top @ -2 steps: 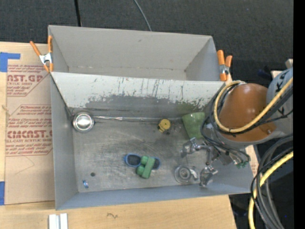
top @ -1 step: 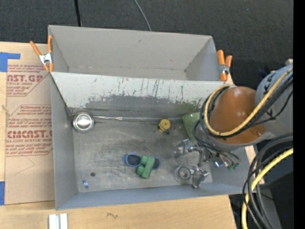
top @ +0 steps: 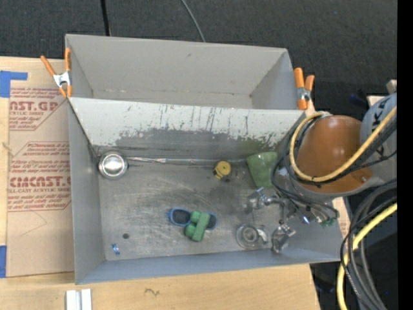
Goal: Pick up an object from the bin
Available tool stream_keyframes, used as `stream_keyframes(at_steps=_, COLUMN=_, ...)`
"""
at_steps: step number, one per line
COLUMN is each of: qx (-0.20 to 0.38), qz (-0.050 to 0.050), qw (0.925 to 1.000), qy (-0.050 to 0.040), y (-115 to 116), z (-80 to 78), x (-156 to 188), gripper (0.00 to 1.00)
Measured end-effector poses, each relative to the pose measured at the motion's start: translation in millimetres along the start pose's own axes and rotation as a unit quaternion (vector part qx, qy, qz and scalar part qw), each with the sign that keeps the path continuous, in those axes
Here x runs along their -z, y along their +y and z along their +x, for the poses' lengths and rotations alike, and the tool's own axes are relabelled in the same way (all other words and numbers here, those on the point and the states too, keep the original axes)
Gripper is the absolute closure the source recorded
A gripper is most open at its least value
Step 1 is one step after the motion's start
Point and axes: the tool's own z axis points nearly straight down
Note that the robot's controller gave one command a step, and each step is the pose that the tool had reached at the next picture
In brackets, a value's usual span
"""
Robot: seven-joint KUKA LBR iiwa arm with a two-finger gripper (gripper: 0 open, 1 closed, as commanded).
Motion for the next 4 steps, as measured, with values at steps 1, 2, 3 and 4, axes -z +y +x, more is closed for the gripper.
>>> stream_keyframes(at_steps=1, qx=-0.056, qz=0.005, qw=0.9984, qy=-0.0104, y=9, z=-11.8, x=-35, gripper=0.0)
stream_keyframes(at_steps=2, qx=0.0, qz=0.005, qw=0.9999, qy=-0.0131, y=-8, z=-1.8, x=-35, gripper=0.0)
stream_keyframes(at_steps=3, qx=0.0, qz=0.003, qw=1.0, qy=-0.0051, y=-8, z=2.6, x=-35, gripper=1.0)
stream_keyframes(at_steps=4, qx=0.0, qz=0.002, qw=1.0, qy=-0.0032, y=-9, z=0.4, x=46, gripper=1.0)
